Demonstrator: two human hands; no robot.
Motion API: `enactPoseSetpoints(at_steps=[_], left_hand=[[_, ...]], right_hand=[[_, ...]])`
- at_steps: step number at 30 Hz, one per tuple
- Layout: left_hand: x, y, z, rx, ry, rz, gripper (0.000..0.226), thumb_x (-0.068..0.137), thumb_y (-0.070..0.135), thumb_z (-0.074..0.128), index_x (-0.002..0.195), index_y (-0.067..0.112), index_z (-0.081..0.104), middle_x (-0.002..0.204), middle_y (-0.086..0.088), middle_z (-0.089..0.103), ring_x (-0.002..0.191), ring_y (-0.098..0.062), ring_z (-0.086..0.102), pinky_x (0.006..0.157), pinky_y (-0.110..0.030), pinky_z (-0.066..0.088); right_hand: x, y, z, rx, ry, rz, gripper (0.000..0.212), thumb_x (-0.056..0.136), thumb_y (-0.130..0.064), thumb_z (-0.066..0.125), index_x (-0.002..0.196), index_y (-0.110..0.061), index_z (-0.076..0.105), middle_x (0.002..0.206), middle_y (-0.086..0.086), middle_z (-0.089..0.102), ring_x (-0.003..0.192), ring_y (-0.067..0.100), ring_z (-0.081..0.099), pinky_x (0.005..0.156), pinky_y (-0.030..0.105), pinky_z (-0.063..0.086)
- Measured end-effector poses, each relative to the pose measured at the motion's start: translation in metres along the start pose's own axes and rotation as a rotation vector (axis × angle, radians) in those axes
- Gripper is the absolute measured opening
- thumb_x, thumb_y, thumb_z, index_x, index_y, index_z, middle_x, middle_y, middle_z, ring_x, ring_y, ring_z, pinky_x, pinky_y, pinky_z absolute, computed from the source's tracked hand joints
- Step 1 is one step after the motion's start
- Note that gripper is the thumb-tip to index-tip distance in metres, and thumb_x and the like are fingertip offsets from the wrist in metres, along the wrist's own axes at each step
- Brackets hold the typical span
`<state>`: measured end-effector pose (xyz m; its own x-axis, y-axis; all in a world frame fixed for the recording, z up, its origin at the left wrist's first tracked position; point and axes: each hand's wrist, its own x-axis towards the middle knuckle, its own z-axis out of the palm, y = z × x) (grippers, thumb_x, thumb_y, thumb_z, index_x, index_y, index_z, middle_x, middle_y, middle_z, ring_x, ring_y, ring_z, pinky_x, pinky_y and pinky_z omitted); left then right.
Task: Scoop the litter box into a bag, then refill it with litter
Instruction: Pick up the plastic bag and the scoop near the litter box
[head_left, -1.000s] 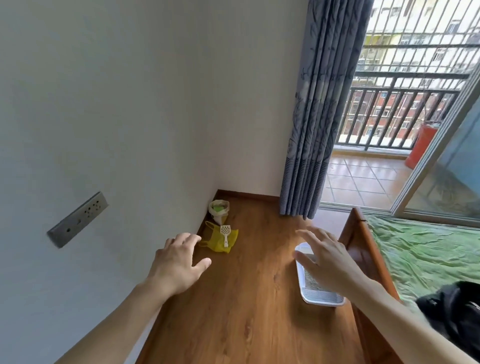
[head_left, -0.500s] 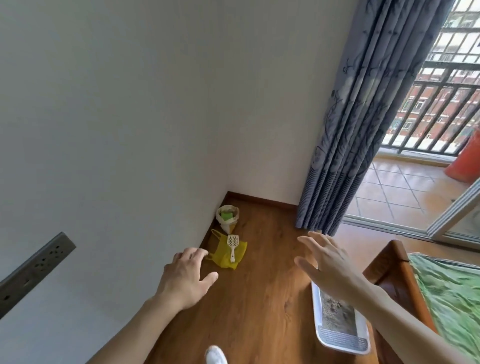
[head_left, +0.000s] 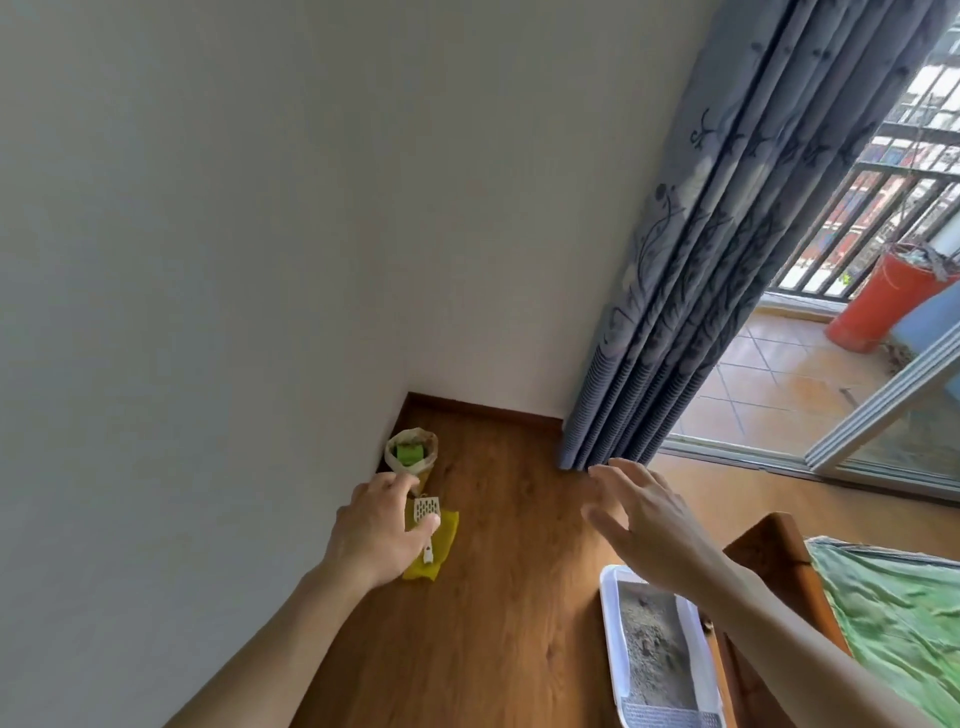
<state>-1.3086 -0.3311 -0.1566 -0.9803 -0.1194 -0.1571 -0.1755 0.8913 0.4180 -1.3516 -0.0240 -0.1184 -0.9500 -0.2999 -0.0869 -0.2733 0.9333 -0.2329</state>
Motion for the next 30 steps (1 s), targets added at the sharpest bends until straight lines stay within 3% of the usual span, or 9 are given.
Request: enactPoseSetpoints(at_steps=[4, 7, 18, 30], left_hand=[[0.038, -0.012, 0.003, 0.026, -0.045, -0.017, 0.057, 0.094, 0.058, 0.052, 0.142, 0.03, 0.041, 0.144, 0.008, 0.045, 0.13, -0.014, 0.046, 0.104, -0.034, 0.046], [0.07, -0.022, 0.005, 0.049, -0.067, -0.066, 0.058, 0.095, 0.058, 0.05, 0.144, 0.028, 0.041, 0.148, 0.006, 0.044, 0.133, -0.016, 0.046, 0.105, -0.035, 0.045], [0.152, -0.023, -0.008, 0.049, -0.033, -0.259, 0.056, 0.097, 0.054, 0.049, 0.145, 0.027, 0.04, 0.149, 0.006, 0.043, 0.133, -0.016, 0.044, 0.107, -0.037, 0.042], [0.2, -0.072, -0.004, 0.023, -0.103, -0.316, 0.057, 0.097, 0.058, 0.048, 0.146, 0.03, 0.038, 0.152, 0.008, 0.042, 0.136, -0.015, 0.044, 0.11, -0.036, 0.043]], right_hand=[[0.045, 0.003, 0.015, 0.025, -0.055, -0.001, 0.077, 0.084, -0.077, 0.015, 0.145, -0.034, 0.032, 0.153, -0.005, 0.033, 0.139, 0.017, 0.031, 0.11, 0.039, 0.036], [0.088, 0.011, 0.026, 0.05, -0.088, 0.001, 0.066, 0.089, -0.069, 0.027, 0.145, -0.034, 0.032, 0.154, -0.004, 0.032, 0.139, 0.018, 0.031, 0.109, 0.042, 0.037], [0.244, 0.034, 0.024, 0.113, -0.172, -0.087, 0.056, 0.096, -0.061, 0.032, 0.146, -0.035, 0.03, 0.157, -0.006, 0.025, 0.145, 0.02, 0.022, 0.115, 0.046, 0.028], [0.303, -0.005, 0.064, 0.1, -0.284, -0.072, 0.057, 0.094, -0.059, 0.036, 0.145, -0.034, 0.03, 0.156, -0.004, 0.026, 0.143, 0.022, 0.026, 0.114, 0.046, 0.031]])
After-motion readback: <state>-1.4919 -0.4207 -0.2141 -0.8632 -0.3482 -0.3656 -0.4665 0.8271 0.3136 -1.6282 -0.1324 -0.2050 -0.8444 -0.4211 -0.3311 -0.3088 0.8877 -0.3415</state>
